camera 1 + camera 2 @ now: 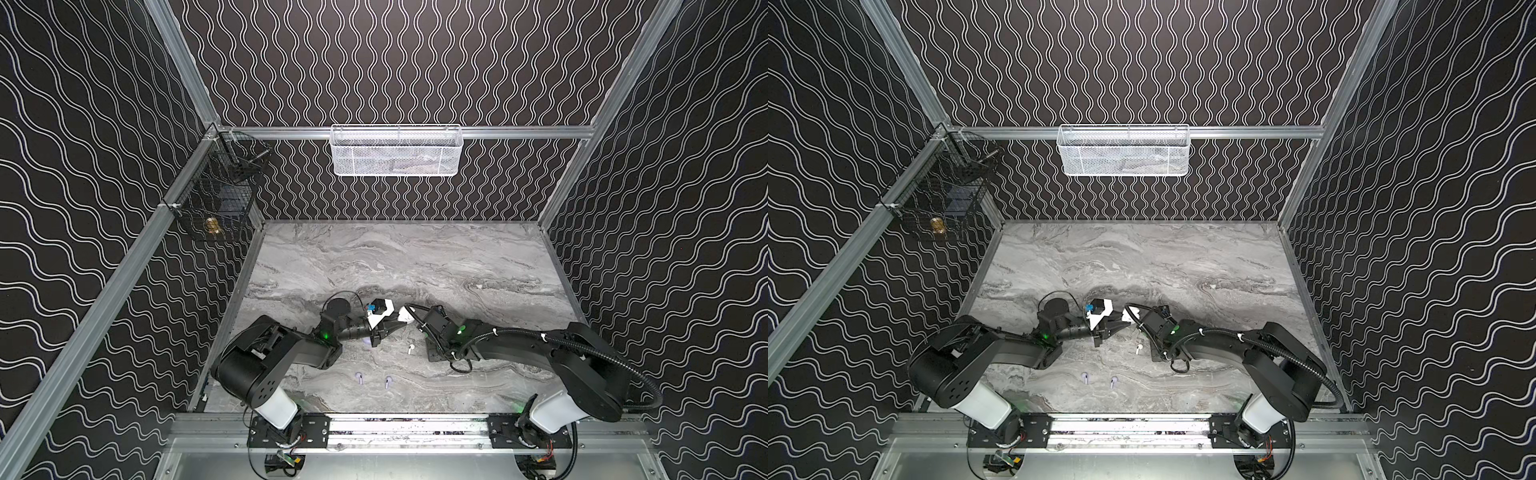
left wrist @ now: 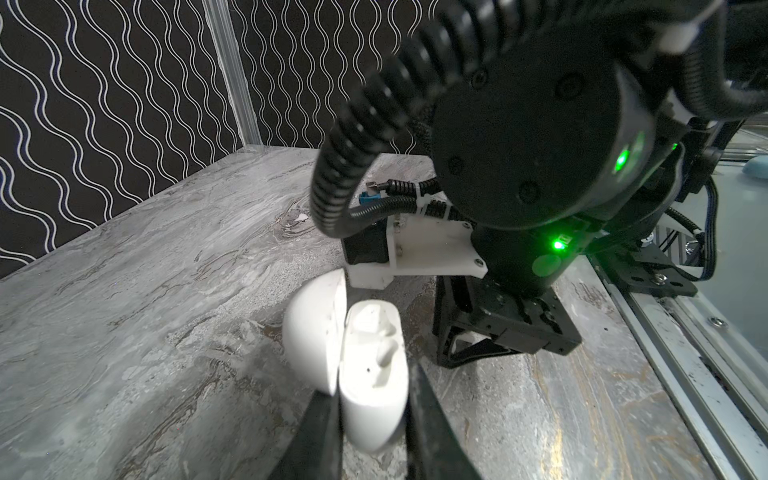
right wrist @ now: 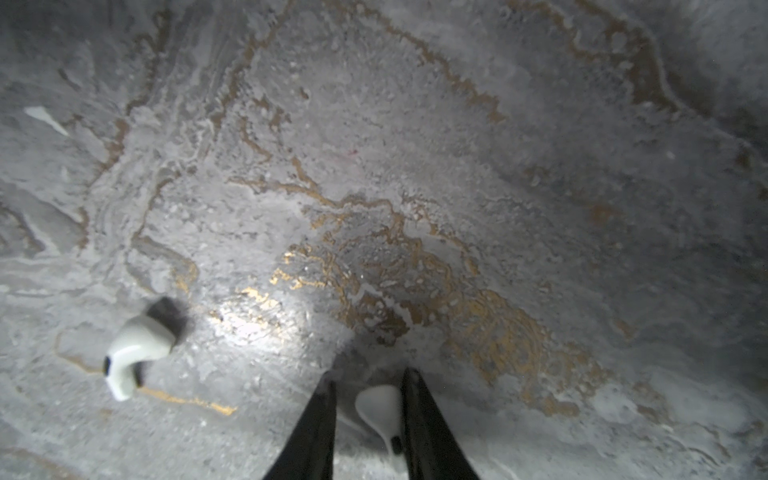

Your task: Insert the wireless bluetooth earbuds into the charging case

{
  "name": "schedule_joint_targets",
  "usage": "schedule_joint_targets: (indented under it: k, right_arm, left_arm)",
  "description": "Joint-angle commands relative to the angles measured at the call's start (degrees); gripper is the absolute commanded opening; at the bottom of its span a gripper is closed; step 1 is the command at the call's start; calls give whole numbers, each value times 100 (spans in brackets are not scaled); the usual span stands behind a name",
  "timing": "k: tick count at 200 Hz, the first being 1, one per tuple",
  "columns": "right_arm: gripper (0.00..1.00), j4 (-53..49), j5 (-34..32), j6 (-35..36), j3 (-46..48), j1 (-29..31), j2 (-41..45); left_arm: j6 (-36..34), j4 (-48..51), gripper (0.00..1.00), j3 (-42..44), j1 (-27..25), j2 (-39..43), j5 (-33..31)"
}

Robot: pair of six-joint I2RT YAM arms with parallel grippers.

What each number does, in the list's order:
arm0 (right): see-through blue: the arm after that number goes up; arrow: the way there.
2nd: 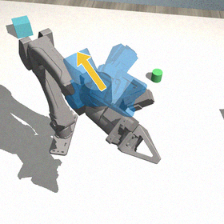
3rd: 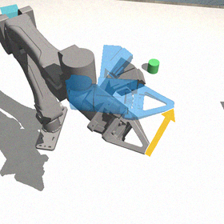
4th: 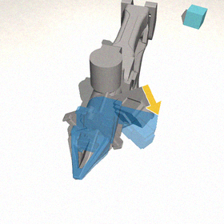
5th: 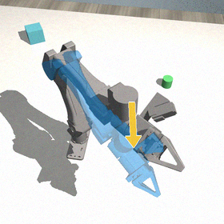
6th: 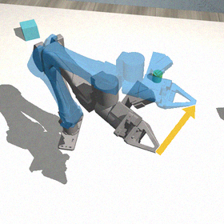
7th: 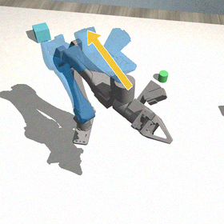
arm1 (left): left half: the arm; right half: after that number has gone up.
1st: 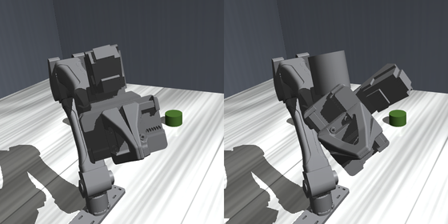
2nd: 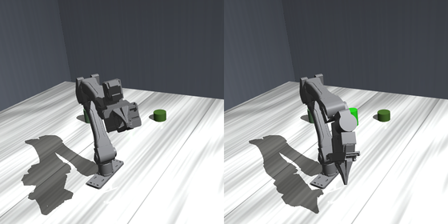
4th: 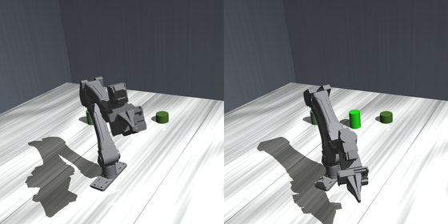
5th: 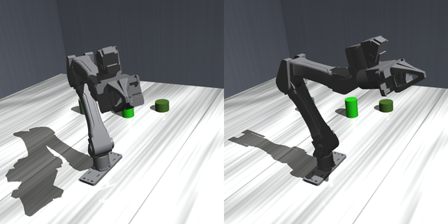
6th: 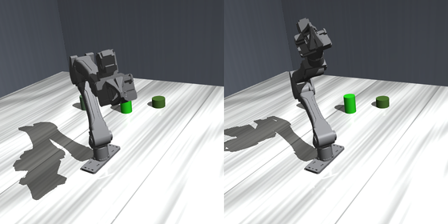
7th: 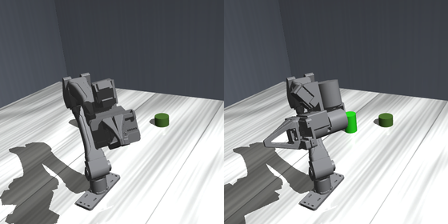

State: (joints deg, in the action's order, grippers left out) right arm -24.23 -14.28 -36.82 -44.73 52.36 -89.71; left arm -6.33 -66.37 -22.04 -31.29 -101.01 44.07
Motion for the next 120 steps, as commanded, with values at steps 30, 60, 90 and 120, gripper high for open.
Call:
schedule_joint_targets:
  k: [30,60,90,120]
  right_arm:
    - [28,-312,30,-1,-1,18,6]
    - [27,-302,5,-19,17,20,1]
    - [26,-301,13,-25,17,19,-9]
    - [24,-304,20,-13,17,20,2]
  left_arm:
    - [18,-192,16,-31,13,-25,0]
    - [18,-192,16,-29,11,-31,1]
    - [20,-192,16,-28,10,-24,-2]
    - [18,-192,17,-29,16,-24,-6]
